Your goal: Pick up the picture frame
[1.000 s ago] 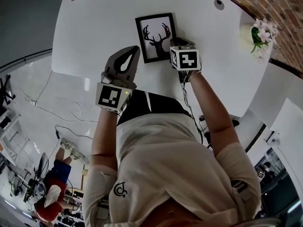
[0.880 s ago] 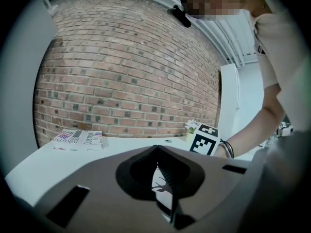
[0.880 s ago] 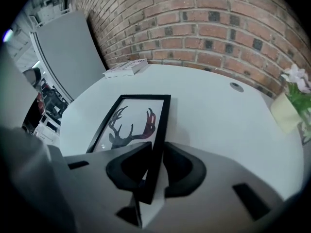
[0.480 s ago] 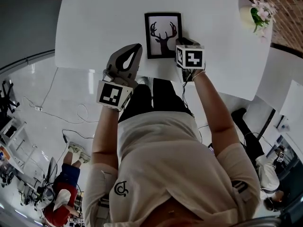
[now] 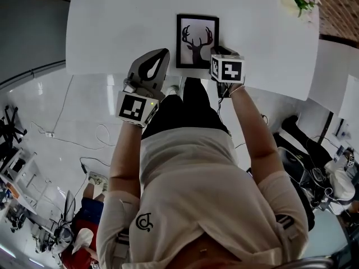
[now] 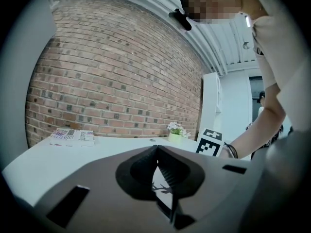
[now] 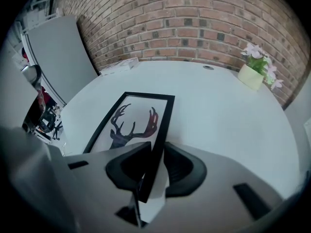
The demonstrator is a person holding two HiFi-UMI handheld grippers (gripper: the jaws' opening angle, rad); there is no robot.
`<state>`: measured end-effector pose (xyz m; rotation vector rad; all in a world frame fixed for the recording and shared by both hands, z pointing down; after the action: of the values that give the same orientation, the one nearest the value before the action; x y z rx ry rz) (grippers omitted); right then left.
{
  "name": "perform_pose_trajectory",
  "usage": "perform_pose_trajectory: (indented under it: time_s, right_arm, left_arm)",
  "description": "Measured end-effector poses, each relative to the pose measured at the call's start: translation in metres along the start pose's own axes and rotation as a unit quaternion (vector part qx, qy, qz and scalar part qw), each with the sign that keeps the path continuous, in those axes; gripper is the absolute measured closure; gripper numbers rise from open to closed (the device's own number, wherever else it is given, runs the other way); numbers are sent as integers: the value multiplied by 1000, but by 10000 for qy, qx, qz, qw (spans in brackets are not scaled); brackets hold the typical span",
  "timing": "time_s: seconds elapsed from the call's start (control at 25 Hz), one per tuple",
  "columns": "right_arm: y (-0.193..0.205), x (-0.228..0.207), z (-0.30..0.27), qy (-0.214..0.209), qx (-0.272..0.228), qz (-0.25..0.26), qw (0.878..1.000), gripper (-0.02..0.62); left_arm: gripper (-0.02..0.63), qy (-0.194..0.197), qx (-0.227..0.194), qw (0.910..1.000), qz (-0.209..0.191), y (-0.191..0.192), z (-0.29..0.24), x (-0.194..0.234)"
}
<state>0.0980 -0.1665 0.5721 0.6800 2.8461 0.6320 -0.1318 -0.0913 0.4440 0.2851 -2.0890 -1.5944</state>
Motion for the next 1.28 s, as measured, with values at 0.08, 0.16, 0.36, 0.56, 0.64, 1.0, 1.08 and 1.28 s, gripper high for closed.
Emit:
perform_pose_trajectory:
  time_s: [0.08, 0.16, 0.36, 0.56, 0.64, 1.0, 1.08, 1.28]
  right_arm:
    - [12, 3, 5, 44, -7, -93, 9999, 505]
    - [22, 7, 11, 92, -8, -165, 9998, 505]
    - [47, 23, 23, 167, -28, -331, 9993, 505]
    - [67, 34, 33, 229, -77, -467, 9986, 505]
    - [74, 37, 36, 250, -83, -511, 9983, 505]
    - [97, 40, 45, 328, -83, -587, 9977, 505]
    - [101, 40, 46, 324, -76, -553, 9979, 505]
    - [106, 35, 51, 306, -51, -457, 9985, 506]
  left_arm:
    - [592, 67, 79, 9999, -20, 6, 6, -3]
    - [592, 121, 119, 9998, -42, 11, 13, -6]
    - [592, 251, 287, 9991, -182, 23, 30, -12]
    - [592, 371, 454, 9982, -157, 40, 46, -19]
    - [592, 423, 572, 9974, -100, 51, 51, -20]
    - [592, 636, 1200, 9879, 751, 107, 64, -25]
    - [592, 734, 1255, 9852, 910, 116, 65, -28]
    - [589, 1002, 1334, 9720, 1653, 132, 56, -31]
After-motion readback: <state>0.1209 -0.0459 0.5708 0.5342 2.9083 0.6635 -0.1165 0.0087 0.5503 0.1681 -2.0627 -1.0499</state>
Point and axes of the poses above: the fingertips, and each gripper's own axes: z backward along the fingers, x to its left, y out of its underside, the point moved 7 cm from there along z, backward along the fingers, and after that the axes turned 5 degrees about z, right-handed, at the moved point
